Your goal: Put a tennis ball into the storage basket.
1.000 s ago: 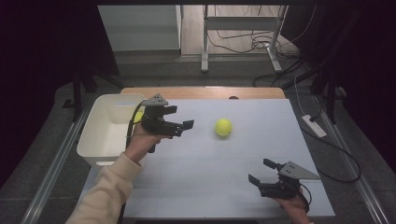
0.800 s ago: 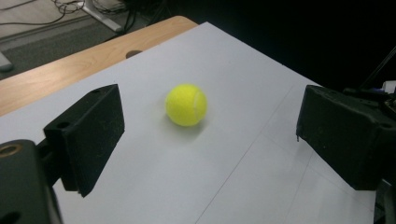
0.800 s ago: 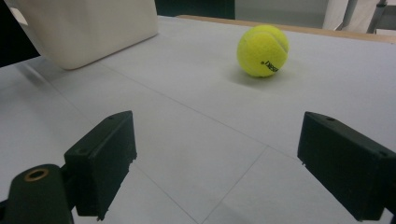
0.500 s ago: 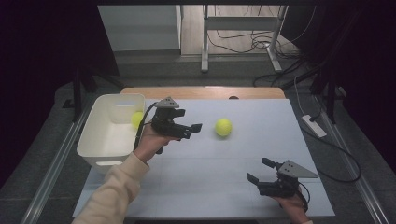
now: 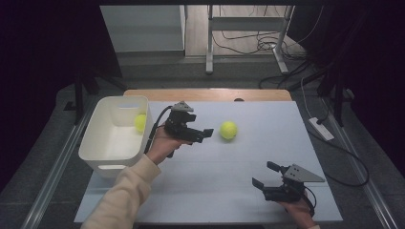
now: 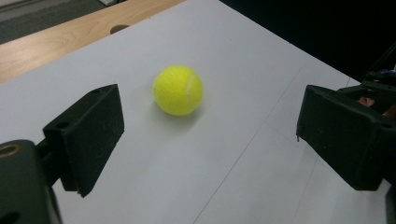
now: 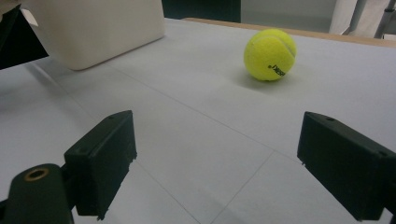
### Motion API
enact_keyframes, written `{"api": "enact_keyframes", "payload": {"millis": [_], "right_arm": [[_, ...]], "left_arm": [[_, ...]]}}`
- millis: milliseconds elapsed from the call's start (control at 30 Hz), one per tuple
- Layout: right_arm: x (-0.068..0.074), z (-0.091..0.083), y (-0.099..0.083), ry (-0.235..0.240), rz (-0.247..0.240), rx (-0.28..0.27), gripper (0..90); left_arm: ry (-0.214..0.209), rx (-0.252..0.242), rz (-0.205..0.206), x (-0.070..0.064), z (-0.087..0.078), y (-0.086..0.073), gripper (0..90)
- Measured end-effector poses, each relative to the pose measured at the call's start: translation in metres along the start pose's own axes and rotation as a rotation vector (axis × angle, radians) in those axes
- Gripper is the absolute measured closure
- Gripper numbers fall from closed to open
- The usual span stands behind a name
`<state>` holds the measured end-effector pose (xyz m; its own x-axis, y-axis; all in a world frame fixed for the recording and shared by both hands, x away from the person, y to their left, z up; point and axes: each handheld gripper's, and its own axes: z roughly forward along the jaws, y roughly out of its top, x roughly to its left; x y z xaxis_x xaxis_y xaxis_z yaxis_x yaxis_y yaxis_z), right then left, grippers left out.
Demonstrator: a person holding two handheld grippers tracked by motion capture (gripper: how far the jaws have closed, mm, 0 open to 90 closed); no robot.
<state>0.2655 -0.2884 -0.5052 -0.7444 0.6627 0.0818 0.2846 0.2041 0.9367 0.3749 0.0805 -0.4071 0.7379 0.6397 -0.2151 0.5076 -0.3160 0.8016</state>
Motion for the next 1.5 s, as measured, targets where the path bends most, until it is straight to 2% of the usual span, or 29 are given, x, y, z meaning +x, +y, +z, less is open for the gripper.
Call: {"api": "enact_keyframes", "payload": {"millis": [367, 600, 900, 1100, 1300, 1500], "right_arm": [[0.001, 0.000, 0.000, 0.001, -0.002, 0.001, 11.6], [0.001, 0.002, 0.000, 0.006, -0.003, 0.008, 11.6], [-0.001, 0.003, 0.001, 0.008, -0.003, 0.005, 11.7], [-0.002, 0.005, 0.002, 0.019, -0.003, 0.001, 11.7], [-0.002, 0.007, 0.004, 0.028, -0.002, -0.004, 11.8], [-0.002, 0.007, 0.004, 0.031, -0.001, -0.005, 11.7]], "left_arm": [[0.013, 0.061, 0.004, 0.001, 0.029, 0.001, 8.3], [0.002, 0.089, 0.004, 0.002, 0.045, 0.001, 7.9], [-0.008, 0.101, 0.010, 0.001, 0.061, 0.007, 7.7], [0.000, 0.114, 0.017, 0.001, 0.070, 0.009, 7.2], [0.012, 0.112, 0.000, 0.003, 0.077, 0.010, 7.3], [0.031, 0.119, 0.009, 0.004, 0.082, 0.013, 7.2]]}}
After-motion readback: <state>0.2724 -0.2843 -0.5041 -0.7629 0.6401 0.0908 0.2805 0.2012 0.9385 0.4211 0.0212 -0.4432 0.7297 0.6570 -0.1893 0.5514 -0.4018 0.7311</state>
